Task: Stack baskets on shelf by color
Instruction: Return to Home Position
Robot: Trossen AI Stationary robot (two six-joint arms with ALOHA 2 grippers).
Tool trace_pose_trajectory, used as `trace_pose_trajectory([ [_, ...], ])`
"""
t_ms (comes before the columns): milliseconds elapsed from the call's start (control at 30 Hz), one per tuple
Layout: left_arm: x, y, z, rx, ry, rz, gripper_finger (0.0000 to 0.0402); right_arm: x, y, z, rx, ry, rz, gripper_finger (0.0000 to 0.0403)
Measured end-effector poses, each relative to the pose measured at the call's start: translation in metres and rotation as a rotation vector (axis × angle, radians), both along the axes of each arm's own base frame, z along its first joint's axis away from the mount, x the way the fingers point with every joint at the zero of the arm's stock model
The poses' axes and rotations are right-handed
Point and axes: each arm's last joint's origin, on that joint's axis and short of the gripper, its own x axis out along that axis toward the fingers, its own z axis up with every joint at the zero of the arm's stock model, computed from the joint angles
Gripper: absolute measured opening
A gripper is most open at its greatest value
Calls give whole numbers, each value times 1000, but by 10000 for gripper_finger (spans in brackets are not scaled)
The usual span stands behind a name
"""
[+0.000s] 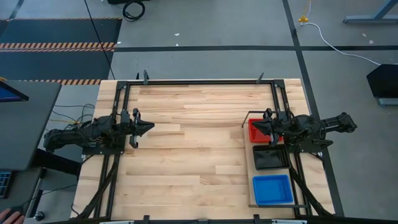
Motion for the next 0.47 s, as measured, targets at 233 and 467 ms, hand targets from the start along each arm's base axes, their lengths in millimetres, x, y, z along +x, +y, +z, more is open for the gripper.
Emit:
trace_pose_trajectory([
  [233,0,0,0,1,0,0,40,0,0,0,0,0,-1,9],
  [467,0,0,0,0,0,0,32,0,0,0,0,0,-1,9],
])
